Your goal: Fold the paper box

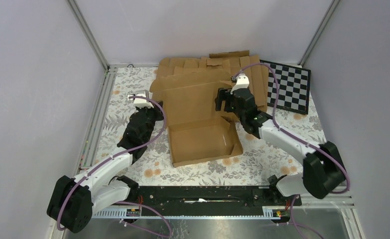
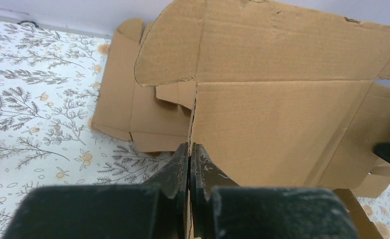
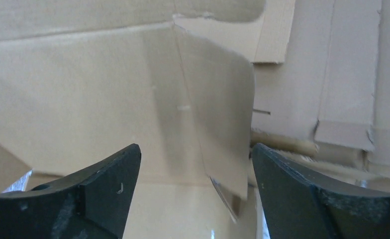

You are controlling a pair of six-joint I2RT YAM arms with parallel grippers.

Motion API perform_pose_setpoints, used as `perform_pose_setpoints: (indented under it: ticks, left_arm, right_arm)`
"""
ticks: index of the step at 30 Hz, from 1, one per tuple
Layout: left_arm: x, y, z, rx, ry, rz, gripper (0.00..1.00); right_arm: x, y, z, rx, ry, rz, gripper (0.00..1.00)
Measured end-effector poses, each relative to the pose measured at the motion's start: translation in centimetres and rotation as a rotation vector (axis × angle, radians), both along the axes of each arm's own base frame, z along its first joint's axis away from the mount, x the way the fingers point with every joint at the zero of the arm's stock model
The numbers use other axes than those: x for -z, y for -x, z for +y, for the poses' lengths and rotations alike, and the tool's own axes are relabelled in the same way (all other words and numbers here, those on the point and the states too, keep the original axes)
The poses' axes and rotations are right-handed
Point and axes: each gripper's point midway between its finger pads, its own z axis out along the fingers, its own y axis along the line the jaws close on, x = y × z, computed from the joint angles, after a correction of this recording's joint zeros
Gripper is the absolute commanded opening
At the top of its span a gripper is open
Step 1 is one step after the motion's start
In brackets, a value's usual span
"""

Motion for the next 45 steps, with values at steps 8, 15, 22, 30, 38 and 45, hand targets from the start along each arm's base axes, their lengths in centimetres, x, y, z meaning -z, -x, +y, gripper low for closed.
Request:
perform_pose_setpoints:
  ticks: [8, 15, 22, 30, 38, 45]
  left_arm:
    - [-0.4, -0.1, 0.4, -0.018, -0.012, -0.019, 0.00]
    - [-0.4, -0.1, 0.4, -0.018, -0.014, -0.019, 0.00]
    - [-0.4, -0.1, 0.4, -0.018, -0.014, -0.019, 0.00]
    - [-0.3, -0.1, 0.3, -0.017, -0.004, -0.014, 0.00]
    - [-0.3, -0.1, 0.3, -0.018, -0.001, -0.009, 0.00]
    - [-0.3, 0.0, 0.2, -0.014, 0.001, -0.009, 0.00]
  right_arm:
    - [-2.5, 7.6, -3.9, -0.016, -0.062, 0.031, 0.96]
    - [4.5, 11.0, -5.7, -0.009, 0.055, 0.262, 0.73]
    - [10.8, 12.6, -6.4, -0.025, 0.213, 0.501, 0.48]
    - [11.6, 11.8, -5.9, -0.031, 0.252, 0.540, 0.03]
    - [10.2, 12.4, -4.2, -0.084, 0.326, 0.514, 0.02]
    - [7.4, 12.9, -1.1, -0.150, 0.369, 0.439, 0.05]
